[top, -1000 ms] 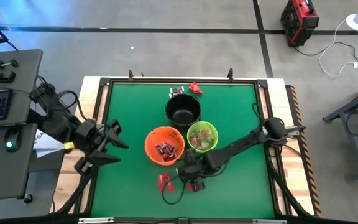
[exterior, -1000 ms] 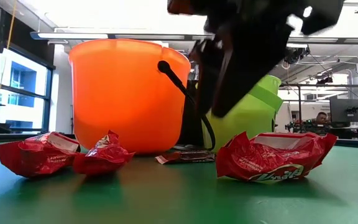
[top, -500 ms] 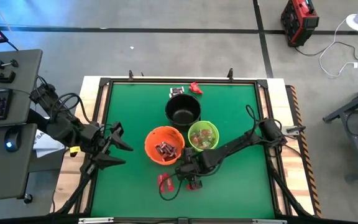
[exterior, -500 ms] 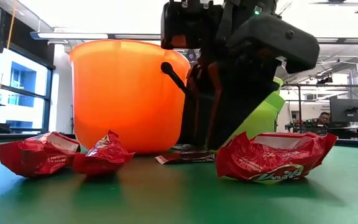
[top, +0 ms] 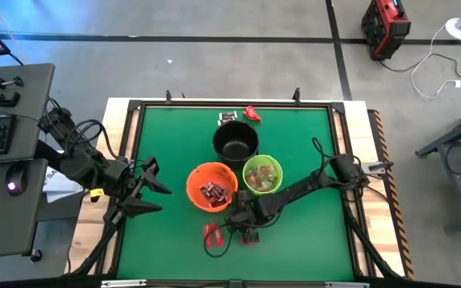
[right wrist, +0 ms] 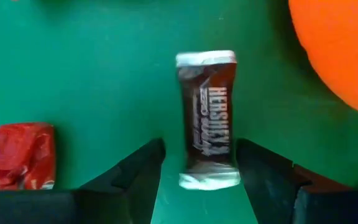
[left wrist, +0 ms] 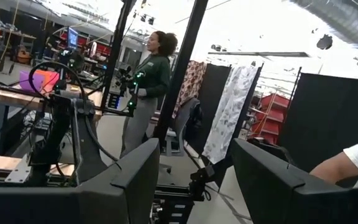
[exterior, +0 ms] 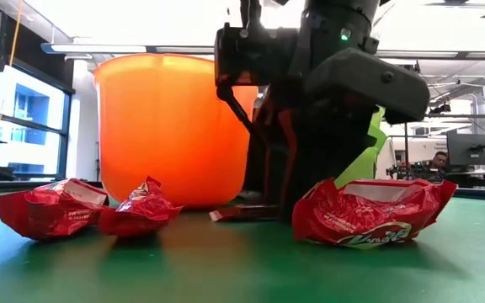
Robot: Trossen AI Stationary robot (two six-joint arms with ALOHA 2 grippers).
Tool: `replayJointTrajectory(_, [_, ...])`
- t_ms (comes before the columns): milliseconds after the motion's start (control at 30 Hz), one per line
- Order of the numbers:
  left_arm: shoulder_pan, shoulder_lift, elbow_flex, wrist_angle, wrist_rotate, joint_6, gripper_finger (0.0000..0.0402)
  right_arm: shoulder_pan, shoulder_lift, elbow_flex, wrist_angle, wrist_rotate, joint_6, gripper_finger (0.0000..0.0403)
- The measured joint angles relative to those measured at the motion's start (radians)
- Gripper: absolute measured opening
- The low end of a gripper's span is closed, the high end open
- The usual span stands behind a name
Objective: Sort candy by brand, put in halloween buckets
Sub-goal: Put the brown chocolate bar into orange bucket
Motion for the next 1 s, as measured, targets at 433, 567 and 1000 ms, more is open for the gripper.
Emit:
replayJointTrajectory(433, [0.0, 0.0, 0.0, 0.0, 0.0, -0.017, 0.019, 0.027, 0.024, 0.005, -0.026, -0.03, 0.03, 0.0085])
replayJointTrajectory(567, [0.0, 0.0, 0.0, 0.0, 0.0, -0.017, 0.019, 0.068, 0.007, 0.003, -0.041, -0.031, 0.043, 0.0019])
replayJointTrajectory(1000, [0.001, 0.0, 0.0, -0.092, -0.114, 0.081, 0.019, 0.164, -0.229, -0.003, -0.037, 0.163, 0.161, 0.0003])
